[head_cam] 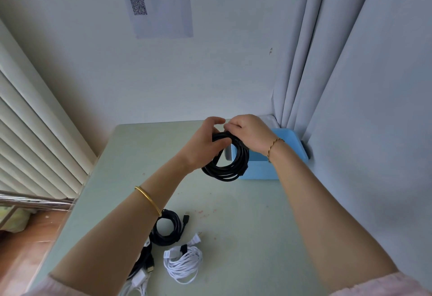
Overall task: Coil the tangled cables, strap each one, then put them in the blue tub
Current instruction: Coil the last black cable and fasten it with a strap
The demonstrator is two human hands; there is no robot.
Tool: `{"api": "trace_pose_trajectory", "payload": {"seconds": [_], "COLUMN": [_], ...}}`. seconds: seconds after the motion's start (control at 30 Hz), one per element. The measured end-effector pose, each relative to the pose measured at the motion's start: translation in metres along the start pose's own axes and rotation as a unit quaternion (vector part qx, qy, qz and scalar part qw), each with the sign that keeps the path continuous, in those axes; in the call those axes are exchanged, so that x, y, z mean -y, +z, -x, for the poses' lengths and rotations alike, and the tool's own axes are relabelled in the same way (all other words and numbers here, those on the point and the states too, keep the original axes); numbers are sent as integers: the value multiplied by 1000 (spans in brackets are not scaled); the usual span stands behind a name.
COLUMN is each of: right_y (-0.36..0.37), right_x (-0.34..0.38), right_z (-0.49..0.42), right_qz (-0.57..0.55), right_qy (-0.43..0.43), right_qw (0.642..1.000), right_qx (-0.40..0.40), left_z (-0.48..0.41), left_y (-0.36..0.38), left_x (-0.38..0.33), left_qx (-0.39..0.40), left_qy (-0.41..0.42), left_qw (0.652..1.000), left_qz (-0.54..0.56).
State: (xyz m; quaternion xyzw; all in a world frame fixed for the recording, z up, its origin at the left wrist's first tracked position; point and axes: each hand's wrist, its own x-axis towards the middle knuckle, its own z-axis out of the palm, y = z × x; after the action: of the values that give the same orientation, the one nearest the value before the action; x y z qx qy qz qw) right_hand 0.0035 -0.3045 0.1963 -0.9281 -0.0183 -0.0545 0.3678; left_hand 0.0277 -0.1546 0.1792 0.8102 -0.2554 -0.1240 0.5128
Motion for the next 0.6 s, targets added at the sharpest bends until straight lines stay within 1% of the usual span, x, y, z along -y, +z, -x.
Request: {"api": "trace_pose_trajectory", "payload": {"seconds": [0.13,0.23,0.3,0.37,0.43,0.5,0.53,0.6], "right_y": [2,4,6,13,22,29,31,35], "right_x": [-3,-5,-6,-7,-9,-10,-12,-17], "right_z": [0,-1,-3,-2,1,10,13,17], "right_qz": [-19,-28,-35,-22,-34,-51,-38,16], "right_qy": [23,23,23,2,-28,-79,-114,-171], "right_qw": [999,999,999,997,985,961,951,939], "right_qx": [25,3,-26,-71,-164,-260,-284,-297], "left_z": [0,1,0,-1,-2,-3,-4,-6], "left_y": [0,2,2,1,-2,-4,-6,-9], "left_x": [-2,-2,0,3,4,4,4,6], "left_qx": [16,24,11,-11,-22,-27,-29,-33], "left_qy": [2,-12,-21,-30,-40,-44,-44,-52], "left_qw": [999,999,999,999,999,997,996,994], "left_qz": [-45,-47,-27,-8,20,59,70,85]}}
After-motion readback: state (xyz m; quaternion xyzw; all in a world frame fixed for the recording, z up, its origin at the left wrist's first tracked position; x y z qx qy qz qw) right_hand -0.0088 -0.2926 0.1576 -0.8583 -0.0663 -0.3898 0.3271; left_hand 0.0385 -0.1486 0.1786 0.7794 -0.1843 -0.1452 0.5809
